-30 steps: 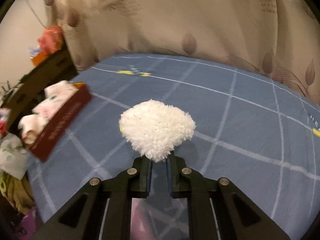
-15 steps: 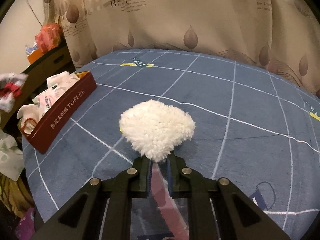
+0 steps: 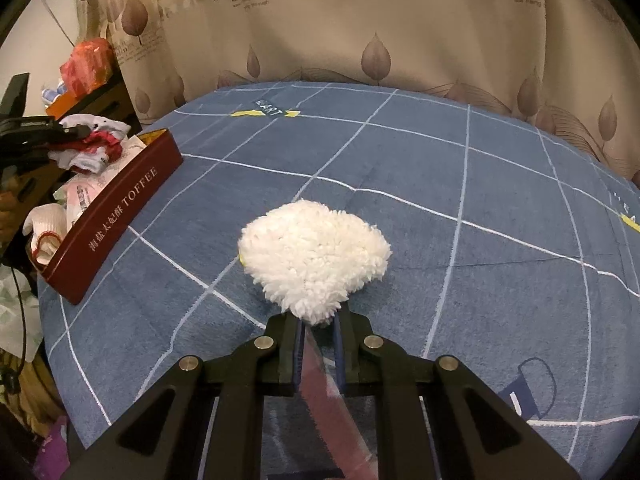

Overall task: Organize soft objects
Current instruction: 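Carry the red-and-white cloth into the gold tin and open the left gripper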

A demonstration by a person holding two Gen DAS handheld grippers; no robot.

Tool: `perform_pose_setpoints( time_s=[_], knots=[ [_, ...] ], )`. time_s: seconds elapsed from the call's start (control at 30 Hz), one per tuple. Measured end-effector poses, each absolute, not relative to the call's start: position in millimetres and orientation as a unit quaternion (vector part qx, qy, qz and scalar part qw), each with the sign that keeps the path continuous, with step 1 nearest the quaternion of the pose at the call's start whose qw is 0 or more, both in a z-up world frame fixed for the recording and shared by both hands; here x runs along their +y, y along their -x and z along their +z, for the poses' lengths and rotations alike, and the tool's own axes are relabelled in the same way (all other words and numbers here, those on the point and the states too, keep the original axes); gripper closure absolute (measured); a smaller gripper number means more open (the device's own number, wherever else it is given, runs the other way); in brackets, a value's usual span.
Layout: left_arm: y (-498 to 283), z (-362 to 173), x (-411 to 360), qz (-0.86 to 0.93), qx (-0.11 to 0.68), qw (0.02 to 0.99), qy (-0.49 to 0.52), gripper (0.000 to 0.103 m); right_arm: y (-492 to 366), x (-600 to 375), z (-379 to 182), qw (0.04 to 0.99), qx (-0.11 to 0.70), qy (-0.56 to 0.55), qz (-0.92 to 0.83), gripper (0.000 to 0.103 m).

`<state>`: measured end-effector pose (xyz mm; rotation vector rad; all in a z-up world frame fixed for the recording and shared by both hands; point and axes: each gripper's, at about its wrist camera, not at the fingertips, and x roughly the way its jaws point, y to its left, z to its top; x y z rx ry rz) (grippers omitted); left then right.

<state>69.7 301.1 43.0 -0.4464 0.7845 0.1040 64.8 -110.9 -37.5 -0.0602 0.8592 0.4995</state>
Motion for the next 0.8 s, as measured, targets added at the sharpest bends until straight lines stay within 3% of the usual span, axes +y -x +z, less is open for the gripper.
perform_pose_setpoints(
  time_s=[0.23,0.6,0.8],
  knots=[
    [-61,46,302,0.098,0.369,0.908,0.174,0.042,-66,-110,-41,0.876,0.419,0.030,0.238,0.092],
    [-3,69,288,0.168,0.338,0.917,0.131,0.041,-68,-106,-43,0.875,0.423,0.041,0.233,0.091],
    [65,67,266,0.228,0.327,0.911,0.110,0.030,-67,-104,-44,0.874,0.425,0.045,0.230,0.090]
  ],
)
